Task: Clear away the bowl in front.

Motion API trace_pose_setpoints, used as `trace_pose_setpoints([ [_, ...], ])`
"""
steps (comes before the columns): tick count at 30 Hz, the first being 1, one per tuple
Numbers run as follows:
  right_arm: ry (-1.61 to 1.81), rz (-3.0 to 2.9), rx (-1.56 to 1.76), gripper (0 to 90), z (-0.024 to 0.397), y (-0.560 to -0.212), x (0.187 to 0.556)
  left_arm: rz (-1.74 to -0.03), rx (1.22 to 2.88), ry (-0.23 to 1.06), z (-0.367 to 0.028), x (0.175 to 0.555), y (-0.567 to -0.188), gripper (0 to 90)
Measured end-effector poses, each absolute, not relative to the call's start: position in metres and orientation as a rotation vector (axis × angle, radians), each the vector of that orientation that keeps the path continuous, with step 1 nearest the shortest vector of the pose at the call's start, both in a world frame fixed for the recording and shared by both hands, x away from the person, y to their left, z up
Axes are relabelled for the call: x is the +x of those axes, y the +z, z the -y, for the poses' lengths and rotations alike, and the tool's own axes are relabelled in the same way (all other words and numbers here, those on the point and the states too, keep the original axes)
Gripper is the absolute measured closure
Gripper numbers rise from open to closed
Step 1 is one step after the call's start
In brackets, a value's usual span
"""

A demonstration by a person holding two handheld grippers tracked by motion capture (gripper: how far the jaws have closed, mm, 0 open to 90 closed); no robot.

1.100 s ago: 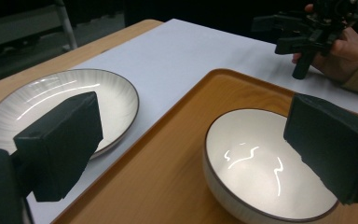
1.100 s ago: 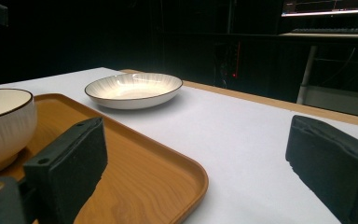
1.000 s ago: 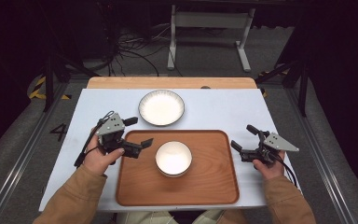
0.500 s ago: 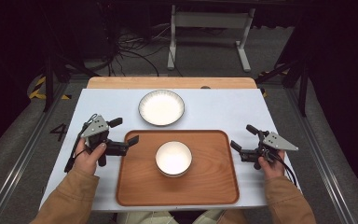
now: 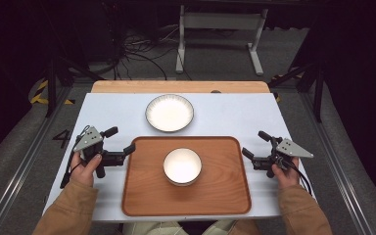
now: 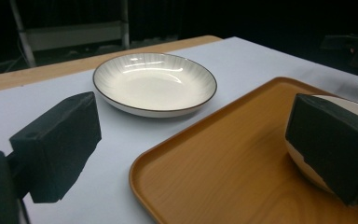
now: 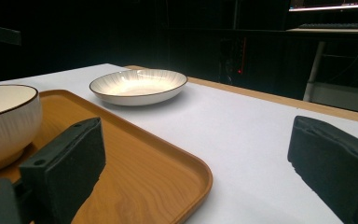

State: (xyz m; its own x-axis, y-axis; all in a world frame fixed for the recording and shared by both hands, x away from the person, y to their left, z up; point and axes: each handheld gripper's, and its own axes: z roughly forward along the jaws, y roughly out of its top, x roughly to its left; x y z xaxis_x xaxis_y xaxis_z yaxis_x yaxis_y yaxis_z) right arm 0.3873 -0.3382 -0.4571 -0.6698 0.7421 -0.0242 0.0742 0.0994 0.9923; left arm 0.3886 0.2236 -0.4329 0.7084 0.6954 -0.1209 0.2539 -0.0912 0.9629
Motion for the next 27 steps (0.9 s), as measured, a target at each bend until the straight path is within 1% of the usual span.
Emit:
trace_pose_setpoints([
  [11, 1.617, -1.85, 0.792, 4.7, 0.338, -0.457, 0.387, -0.8, 1.676, 0.455, -0.229, 0.388, -0.451, 4.3],
  [27, 1.617, -1.85, 0.789, 4.7, 0.338, -0.457, 0.387, -0.791, 1.699, 0.456, -0.229, 0.387, -0.463, 4.3],
])
